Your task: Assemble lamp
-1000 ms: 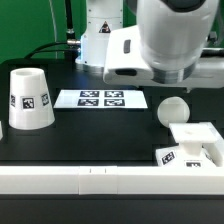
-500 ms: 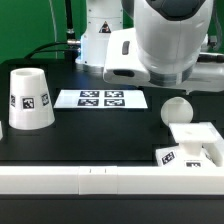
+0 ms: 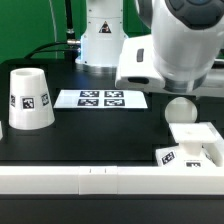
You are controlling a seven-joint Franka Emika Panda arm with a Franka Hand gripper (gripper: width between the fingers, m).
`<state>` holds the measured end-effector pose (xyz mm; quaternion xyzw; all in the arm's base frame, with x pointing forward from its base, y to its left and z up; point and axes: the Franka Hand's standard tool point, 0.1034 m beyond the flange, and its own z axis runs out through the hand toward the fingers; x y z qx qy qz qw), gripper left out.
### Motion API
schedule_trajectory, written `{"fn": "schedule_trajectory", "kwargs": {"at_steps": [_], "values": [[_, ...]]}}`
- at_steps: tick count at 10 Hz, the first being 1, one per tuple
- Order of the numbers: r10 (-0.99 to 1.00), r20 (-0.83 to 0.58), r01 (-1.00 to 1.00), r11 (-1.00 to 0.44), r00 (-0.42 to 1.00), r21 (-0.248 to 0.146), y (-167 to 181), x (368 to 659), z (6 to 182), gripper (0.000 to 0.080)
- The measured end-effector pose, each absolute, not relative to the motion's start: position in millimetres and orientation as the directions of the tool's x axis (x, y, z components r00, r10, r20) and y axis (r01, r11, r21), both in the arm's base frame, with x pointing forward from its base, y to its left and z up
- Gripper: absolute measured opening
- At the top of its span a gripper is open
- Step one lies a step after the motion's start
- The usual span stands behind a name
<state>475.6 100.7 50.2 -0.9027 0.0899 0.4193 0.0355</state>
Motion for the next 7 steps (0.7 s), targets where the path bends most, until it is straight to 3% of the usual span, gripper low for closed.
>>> {"fn": "schedule_trajectory", "kwargs": {"at_steps": [7], "values": [[-0.101, -0.761, -0.161, -0.987, 0.641, -0.004, 107, 471, 31.1, 0.0699]]}}
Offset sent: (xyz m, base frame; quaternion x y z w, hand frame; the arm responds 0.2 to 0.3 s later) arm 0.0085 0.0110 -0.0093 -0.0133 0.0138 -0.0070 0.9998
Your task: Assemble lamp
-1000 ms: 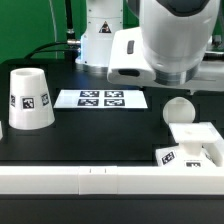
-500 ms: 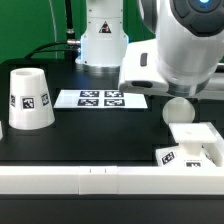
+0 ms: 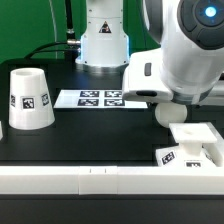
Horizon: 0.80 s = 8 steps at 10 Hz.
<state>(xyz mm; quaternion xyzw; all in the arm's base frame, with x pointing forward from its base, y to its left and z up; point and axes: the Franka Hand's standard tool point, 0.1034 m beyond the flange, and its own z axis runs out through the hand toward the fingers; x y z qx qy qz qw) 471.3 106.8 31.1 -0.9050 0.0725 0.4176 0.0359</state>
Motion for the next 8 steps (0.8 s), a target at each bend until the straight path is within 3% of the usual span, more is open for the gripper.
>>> {"fn": "schedule_trajectory", "kwargs": {"at_steps": [8], "values": [[-0.120, -0.771, -0.175, -0.984, 0.626, 0.011, 101, 464, 10.4, 0.0699]]}}
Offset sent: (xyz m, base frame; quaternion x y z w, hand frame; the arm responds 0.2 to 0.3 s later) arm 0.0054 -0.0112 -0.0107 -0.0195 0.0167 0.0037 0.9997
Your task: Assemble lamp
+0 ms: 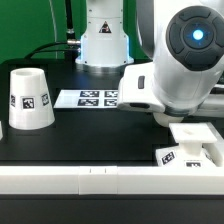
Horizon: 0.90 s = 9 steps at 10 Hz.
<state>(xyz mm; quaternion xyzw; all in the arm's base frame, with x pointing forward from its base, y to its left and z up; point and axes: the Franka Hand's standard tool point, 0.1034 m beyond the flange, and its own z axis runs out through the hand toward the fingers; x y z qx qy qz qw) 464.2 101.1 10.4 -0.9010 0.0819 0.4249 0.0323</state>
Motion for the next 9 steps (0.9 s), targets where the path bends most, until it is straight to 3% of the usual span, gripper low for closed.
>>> {"fn": "schedule_trajectory", "kwargs": {"at_steps": [3, 4, 9], "values": [[-0.117, -0.769, -0.173, -0.985, 0.628, 0.008, 101.4, 465.1, 10.6, 0.0687], [-0.114, -0.770, -0.171, -0.985, 0.628, 0.006, 101.1, 465.1, 10.5, 0.0573], [-0.056, -0.763, -0.133, -0.990, 0.644, -0.040, 100.1, 468.1, 16.6, 0.0574]]}}
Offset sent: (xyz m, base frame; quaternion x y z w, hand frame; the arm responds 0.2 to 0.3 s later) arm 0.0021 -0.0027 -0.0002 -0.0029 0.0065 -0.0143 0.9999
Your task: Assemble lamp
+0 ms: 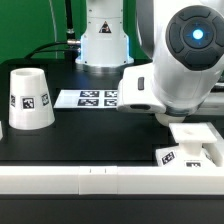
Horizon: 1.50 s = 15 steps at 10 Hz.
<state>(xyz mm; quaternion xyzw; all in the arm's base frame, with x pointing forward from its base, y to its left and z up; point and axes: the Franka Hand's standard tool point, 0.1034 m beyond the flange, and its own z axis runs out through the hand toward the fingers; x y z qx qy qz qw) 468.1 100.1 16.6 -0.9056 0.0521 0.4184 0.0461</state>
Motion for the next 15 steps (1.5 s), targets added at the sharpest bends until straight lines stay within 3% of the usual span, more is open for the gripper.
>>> {"fn": "schedule_trajectory", "kwargs": {"at_steps": [3, 5, 11, 15], "values": [[-0.025, -0.781, -0.122, -0.990, 0.624, -0.066, 95, 476, 63.3, 0.0574], [-0.040, -0.673, -0.125, -0.989, 0.739, -0.079, 96, 496, 91.5, 0.0575], [-0.084, -0.318, -0.120, -0.988, 0.944, -0.096, 96, 511, 86.3, 0.0575], [-0.078, -0.057, -0.084, -0.990, 0.995, -0.116, 92, 543, 135.0, 0.0575]]}}
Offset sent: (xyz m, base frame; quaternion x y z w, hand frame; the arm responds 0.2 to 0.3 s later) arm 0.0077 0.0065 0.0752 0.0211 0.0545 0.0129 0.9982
